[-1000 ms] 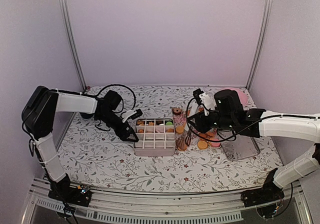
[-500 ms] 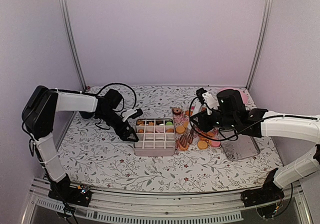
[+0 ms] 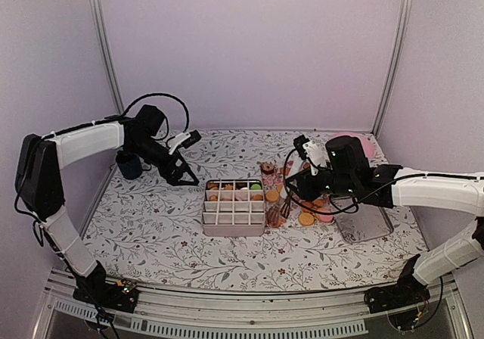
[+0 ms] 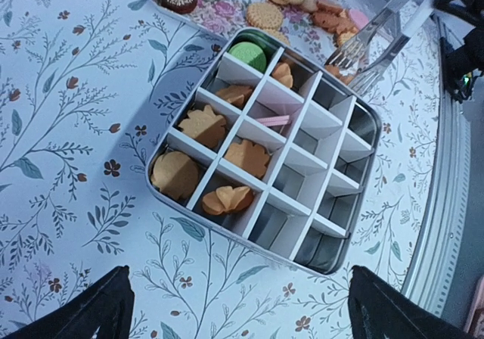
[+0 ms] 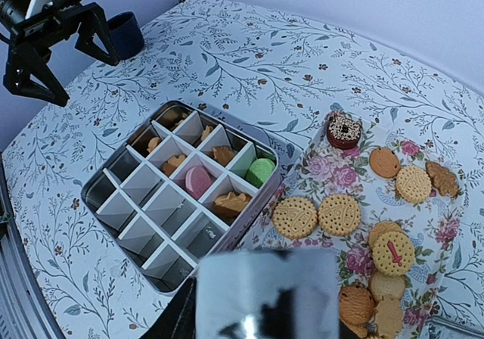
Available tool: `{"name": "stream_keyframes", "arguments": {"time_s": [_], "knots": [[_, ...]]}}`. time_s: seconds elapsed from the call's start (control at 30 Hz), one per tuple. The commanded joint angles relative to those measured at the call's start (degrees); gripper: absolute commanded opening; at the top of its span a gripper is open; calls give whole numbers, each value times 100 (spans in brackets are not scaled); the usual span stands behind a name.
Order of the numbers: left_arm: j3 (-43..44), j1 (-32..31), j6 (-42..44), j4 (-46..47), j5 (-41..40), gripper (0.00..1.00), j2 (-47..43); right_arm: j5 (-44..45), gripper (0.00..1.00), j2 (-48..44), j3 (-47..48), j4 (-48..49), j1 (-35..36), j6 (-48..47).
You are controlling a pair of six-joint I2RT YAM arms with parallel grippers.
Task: Pack the cookies
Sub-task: Pick up the fake cookies from the plate, then place the fake cookies in the empty pocket of the box.
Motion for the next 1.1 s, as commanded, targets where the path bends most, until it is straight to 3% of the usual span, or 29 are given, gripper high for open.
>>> {"name": "stream_keyframes", "arguments": {"time_s": [0.0, 0.57, 0.7, 1.07], "knots": [[69, 170, 108, -273, 164, 99, -111, -165, 38, 136, -15, 268, -9, 113], [-96, 334, 96, -117, 88, 99, -183, 84, 4, -544, 455, -286, -20, -148], [-138, 390, 96, -109, 97, 99, -173, 30, 0, -522, 526, -326, -15, -209], [-501, 653, 112, 39, 129, 99, -278, -447, 0, -393, 1147, -321, -17, -504]]}}
